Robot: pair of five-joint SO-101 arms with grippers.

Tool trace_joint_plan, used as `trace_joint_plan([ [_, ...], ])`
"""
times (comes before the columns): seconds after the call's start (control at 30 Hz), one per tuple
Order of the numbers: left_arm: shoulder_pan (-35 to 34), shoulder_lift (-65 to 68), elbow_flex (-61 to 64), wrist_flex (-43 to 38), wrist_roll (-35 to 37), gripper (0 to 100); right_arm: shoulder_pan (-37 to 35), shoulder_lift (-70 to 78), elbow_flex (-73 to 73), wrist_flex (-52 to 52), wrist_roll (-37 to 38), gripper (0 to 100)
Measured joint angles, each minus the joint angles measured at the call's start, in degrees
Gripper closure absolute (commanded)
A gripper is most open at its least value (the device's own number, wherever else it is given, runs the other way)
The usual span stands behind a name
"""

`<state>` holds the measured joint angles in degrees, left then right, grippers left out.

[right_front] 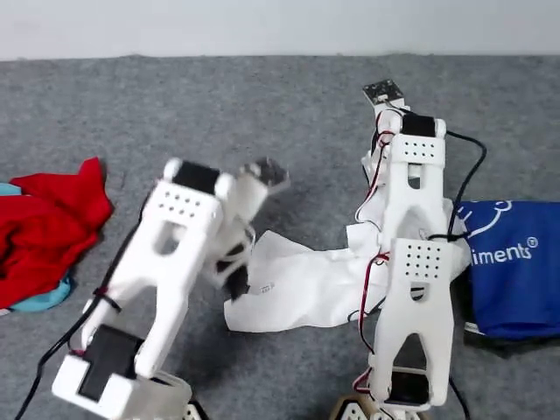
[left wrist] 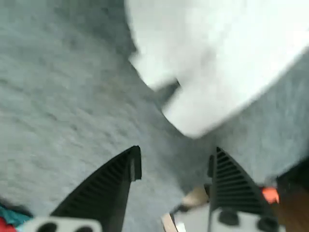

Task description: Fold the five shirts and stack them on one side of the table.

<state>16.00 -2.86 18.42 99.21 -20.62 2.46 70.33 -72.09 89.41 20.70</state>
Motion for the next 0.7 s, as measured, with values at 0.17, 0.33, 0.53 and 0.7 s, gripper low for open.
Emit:
trace_joint_plan([
  [0.17,1.0,-0.5,8.4,-6.3,-0.9,78,0.0,1.3,-4.0,3.1,0.2,98.8],
  [0.33,1.8,2.7,8.8,-14.6,-0.9,78,0.0,2.1,-5.6,5.1,0.2,98.8],
  [0.53,2.0,11.3,9.0,-20.3,-0.9,78,0.0,2.1,-5.6,5.2,0.2,98.8],
  [0.7,5.2,16.5,8.2,-21.3,-0.9,90,0.0,2.1,-5.6,5.2,0.2,98.8],
])
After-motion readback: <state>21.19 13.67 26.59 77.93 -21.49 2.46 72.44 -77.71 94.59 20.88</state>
